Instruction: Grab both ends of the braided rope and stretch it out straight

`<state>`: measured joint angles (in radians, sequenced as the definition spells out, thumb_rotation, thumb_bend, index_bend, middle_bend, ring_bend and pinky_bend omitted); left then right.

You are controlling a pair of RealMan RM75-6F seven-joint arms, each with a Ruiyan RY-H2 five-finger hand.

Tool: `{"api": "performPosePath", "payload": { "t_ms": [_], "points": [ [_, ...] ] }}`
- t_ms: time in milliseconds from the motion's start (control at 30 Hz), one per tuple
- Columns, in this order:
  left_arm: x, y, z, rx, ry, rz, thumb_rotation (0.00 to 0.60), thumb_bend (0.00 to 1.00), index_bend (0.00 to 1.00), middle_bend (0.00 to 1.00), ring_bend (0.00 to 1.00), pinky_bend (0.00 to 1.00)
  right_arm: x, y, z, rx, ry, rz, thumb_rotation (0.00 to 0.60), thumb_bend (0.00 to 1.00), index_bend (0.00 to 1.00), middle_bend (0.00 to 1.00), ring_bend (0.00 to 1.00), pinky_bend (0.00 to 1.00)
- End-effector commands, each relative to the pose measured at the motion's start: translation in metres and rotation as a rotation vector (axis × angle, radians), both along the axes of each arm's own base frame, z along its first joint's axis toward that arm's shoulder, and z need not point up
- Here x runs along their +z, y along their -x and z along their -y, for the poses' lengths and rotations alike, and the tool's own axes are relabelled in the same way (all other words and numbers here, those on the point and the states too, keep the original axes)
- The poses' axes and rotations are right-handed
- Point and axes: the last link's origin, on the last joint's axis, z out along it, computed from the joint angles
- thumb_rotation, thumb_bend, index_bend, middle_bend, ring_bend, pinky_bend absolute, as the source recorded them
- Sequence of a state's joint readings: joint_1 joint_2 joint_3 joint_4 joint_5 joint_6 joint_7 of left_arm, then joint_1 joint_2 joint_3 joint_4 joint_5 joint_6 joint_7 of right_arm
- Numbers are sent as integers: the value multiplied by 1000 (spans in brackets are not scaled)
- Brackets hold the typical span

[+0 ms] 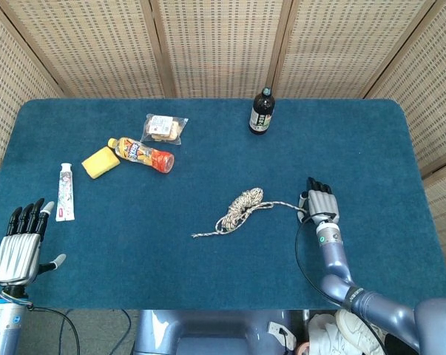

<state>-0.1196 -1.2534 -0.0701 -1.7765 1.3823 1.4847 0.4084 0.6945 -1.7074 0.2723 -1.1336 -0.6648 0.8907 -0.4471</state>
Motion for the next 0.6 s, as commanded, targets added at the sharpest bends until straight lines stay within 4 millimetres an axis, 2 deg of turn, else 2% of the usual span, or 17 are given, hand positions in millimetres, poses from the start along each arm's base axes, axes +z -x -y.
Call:
{"api": "performPosePath", "payload": {
  "t_ms": [33, 300, 600],
  "points": [
    [0, 0, 0, 0, 0, 0, 600, 0, 0, 0, 0, 0, 0, 0, 0, 1, -3, -2, 600, 387, 560, 0, 0, 0],
    [0, 0, 0, 0, 0, -1, 600, 0, 0, 0, 0, 0, -2, -2, 0, 5, -2, -2, 600, 418, 643, 0, 0, 0],
    [-3, -2, -1, -8, 16, -7, 600, 0, 0, 0, 0, 0, -1, -2, -1, 17, 4, -3, 600, 456, 655, 0, 0, 0]
  ]
}}
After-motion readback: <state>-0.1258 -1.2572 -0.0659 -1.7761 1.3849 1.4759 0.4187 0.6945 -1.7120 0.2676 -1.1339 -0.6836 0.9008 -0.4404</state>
